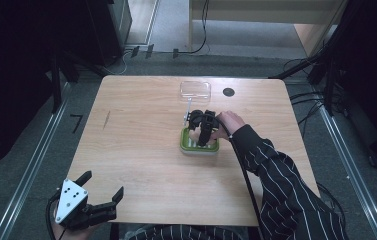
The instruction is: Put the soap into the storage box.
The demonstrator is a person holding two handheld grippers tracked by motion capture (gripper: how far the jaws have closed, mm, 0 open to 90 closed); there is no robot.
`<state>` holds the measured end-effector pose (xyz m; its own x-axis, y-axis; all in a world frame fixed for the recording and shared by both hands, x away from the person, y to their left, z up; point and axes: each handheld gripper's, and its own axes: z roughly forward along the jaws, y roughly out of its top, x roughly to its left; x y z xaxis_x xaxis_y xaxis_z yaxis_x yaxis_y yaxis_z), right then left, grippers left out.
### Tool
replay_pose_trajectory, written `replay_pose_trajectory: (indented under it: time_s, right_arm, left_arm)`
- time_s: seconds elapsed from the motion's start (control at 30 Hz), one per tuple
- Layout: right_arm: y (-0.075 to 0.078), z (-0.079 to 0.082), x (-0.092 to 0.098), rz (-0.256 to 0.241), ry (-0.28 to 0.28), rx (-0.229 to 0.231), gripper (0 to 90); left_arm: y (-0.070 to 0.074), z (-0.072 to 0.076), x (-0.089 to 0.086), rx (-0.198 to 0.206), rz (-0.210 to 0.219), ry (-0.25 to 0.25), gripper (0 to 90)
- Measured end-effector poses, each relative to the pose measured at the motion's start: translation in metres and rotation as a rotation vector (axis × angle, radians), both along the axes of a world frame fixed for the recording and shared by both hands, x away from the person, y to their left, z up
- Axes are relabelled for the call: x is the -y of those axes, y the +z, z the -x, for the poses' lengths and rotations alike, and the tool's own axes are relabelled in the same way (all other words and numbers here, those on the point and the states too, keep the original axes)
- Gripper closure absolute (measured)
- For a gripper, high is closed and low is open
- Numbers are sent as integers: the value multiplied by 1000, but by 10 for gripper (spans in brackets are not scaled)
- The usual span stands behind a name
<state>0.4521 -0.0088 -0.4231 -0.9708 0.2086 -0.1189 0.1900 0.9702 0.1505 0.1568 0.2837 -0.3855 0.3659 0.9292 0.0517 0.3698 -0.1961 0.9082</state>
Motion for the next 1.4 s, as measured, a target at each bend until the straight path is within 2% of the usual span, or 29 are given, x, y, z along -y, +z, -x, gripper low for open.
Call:
replay_pose_trajectory:
  time_s: [0.63, 1.3, 1.4]
  right_arm:
    - [-14, -5, -4, 7, 29, -23, 332]
    - [-18, -6, -2, 0, 25, -48, 325]
    - [-18, -5, -1, -6, 21, -55, 323]
  left_arm:
    - [0, 3, -2, -2, -1, 11, 0]
    - [0, 1, -1, 0, -5, 11, 0]
    - [-1, -2, 1, -4, -10, -4, 0]
